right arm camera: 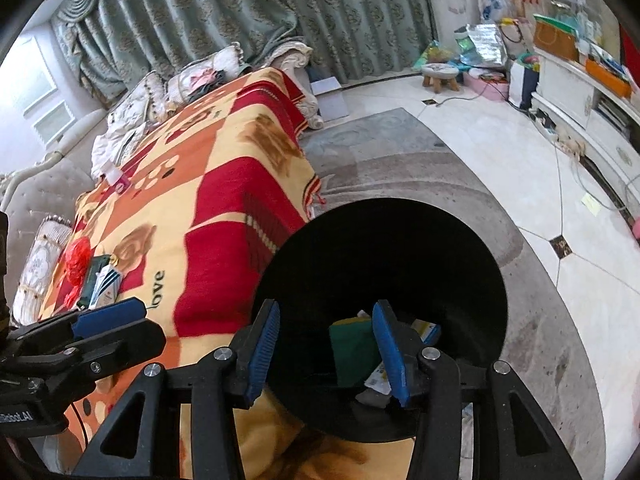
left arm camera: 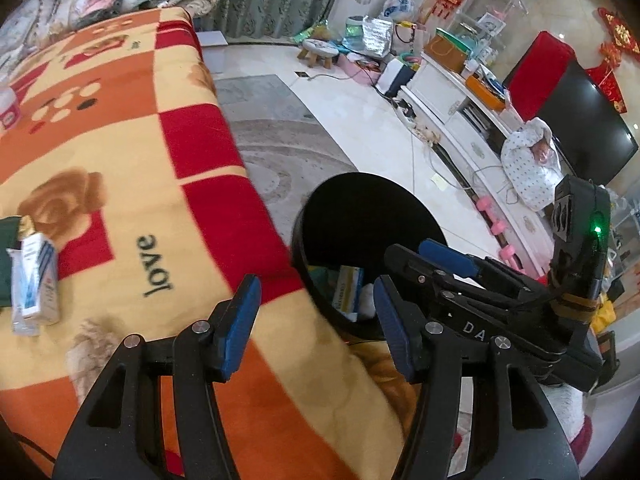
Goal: Collect trash
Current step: 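Open both tools to drop the sponge and medicine box into the bin, then move both open tools back over the remaining items on the bed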
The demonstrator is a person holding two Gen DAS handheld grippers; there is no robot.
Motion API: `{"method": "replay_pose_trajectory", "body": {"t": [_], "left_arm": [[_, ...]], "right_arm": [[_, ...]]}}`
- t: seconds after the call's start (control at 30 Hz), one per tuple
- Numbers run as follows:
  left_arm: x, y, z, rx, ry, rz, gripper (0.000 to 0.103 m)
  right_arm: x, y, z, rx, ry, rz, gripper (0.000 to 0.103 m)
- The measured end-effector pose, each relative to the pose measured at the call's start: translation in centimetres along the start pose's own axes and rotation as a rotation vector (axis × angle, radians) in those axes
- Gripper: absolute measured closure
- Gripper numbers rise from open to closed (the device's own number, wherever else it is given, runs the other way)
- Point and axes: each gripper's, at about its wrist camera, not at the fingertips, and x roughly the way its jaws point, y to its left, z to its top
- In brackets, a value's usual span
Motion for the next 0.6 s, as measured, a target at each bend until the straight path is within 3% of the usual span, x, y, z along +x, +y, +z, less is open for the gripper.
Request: {"method": "replay_pose_trajectory", "body": {"t": [0.6], "left_arm": [[-5.3, 6.8, -2.1, -0.06, -0.109, 0.134, 0.046]], "right_arm": [[0.0, 9.3, -0.5, -0.148, -0.017, 0.051, 0.049]]}}
